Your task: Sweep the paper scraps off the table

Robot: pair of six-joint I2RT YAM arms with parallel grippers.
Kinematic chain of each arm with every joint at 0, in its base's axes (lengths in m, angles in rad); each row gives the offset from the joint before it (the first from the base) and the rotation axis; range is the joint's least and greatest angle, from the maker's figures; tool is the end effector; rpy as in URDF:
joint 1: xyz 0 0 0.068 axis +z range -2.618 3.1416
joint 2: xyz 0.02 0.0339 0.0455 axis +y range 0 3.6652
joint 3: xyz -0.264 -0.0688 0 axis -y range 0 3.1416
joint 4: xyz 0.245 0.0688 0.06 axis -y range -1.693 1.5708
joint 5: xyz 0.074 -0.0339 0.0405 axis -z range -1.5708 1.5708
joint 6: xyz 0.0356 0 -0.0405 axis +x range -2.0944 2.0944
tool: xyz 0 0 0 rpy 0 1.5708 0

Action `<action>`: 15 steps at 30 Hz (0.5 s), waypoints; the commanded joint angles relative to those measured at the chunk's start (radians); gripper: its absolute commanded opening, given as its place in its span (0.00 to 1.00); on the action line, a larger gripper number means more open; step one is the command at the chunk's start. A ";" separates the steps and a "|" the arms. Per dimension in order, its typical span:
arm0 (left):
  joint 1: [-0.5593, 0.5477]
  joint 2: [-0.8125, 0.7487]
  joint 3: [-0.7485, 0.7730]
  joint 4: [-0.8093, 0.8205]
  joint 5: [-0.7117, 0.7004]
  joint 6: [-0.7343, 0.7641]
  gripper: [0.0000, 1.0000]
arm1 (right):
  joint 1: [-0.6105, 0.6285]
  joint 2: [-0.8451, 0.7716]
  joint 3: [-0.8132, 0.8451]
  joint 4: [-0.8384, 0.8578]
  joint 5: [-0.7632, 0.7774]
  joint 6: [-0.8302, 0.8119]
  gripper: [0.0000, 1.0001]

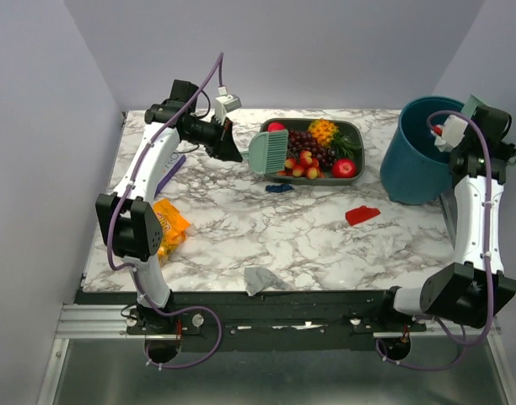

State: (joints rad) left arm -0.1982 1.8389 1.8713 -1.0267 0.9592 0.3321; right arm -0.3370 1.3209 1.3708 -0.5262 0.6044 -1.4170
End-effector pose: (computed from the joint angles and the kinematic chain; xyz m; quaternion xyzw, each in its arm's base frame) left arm 0.3711 -0.1043 0.3568 0.3495 0.7865 -0.4245 0.2812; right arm 0.2653 -0.1144 0.3941 -0.2863 0.7789 -0.5444 0.1223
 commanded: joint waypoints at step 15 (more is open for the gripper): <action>-0.099 -0.045 -0.027 -0.492 -0.164 0.665 0.00 | 0.001 -0.074 -0.045 0.400 0.021 -0.182 0.01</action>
State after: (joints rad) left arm -0.2737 1.8603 1.9179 -1.2671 0.8700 0.7048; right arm -0.3355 1.2751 1.3392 -0.1913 0.6304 -1.6230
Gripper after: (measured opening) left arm 0.097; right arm 0.312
